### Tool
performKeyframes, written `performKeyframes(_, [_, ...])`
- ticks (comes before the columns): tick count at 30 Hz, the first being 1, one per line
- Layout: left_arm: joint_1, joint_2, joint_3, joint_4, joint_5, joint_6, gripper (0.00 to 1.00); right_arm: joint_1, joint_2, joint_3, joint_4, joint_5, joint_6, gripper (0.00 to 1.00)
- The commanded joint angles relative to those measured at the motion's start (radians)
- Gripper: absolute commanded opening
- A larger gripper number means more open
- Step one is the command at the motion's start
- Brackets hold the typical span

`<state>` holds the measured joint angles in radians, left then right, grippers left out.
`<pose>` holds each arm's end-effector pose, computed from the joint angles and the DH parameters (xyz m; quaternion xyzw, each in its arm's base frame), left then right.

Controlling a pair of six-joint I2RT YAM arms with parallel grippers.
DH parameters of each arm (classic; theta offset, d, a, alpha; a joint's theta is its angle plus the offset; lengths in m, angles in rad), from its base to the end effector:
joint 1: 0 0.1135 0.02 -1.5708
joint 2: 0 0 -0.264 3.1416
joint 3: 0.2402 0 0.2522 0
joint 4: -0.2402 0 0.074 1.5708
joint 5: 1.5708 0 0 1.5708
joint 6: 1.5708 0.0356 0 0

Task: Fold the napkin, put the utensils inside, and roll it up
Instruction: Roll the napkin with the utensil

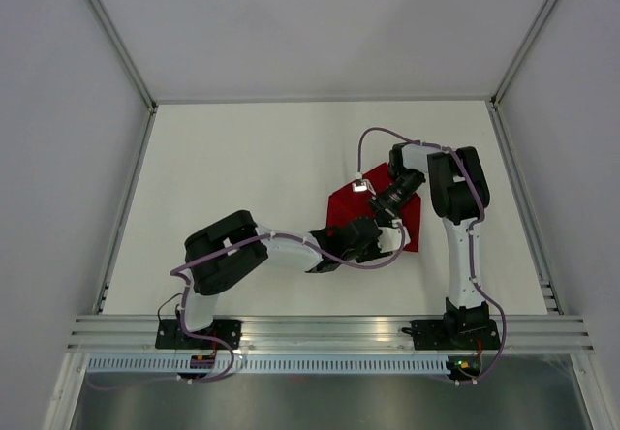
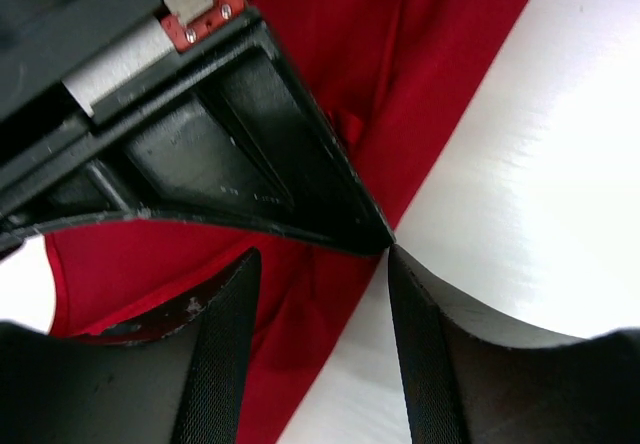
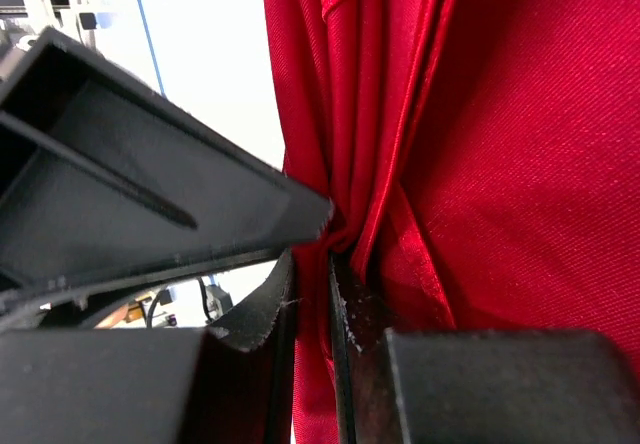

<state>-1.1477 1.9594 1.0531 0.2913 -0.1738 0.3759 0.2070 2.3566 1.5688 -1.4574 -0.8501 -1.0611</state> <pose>0.1729 -0.3689 0.1391 0.5817 0.6676 -0.1011 0.4535 0.3480 0.1004 0.0926 0.3994 -0.7734 -0.4790 0.1132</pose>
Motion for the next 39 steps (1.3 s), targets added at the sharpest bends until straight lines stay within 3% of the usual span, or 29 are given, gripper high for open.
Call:
performKeyframes(1, [-0.010,0.047,0.030,0.046,-0.026,0.086,0.60,-0.012,0.053,0.026,0.101,0.091,-0.054,0.12])
performKeyframes(4, [-0.010,0.065,0.021,0.034,-0.001,0.095,0.53,-0.014,0.063,0.040,0.083,0.086,-0.066,0.12])
performKeyframes(9, [-0.009,0.095,0.030,-0.017,0.049,0.080,0.19,-0.018,0.073,0.074,0.045,0.077,-0.088,0.12])
performKeyframes(13, [-0.006,0.102,0.039,-0.052,0.103,0.052,0.02,-0.023,0.060,0.080,0.029,0.071,-0.102,0.16])
performKeyframes(20, [0.043,0.098,0.071,-0.147,0.278,0.003,0.02,-0.047,-0.057,0.047,0.043,0.016,-0.099,0.47])
performKeyframes(23, [0.071,0.101,0.090,-0.191,0.356,-0.020,0.02,-0.080,-0.141,0.049,0.058,-0.021,-0.071,0.53])
performKeyframes(31, [0.140,0.114,0.143,-0.270,0.537,-0.094,0.02,-0.243,-0.298,0.036,0.101,-0.150,-0.054,0.56])
performKeyframes(37, [0.238,0.165,0.267,-0.434,0.766,-0.164,0.02,-0.380,-0.459,-0.110,0.234,-0.201,-0.108,0.56])
performKeyframes(39, [0.281,0.206,0.303,-0.492,0.862,-0.193,0.02,-0.386,-0.564,-0.231,0.317,-0.175,-0.091,0.56])
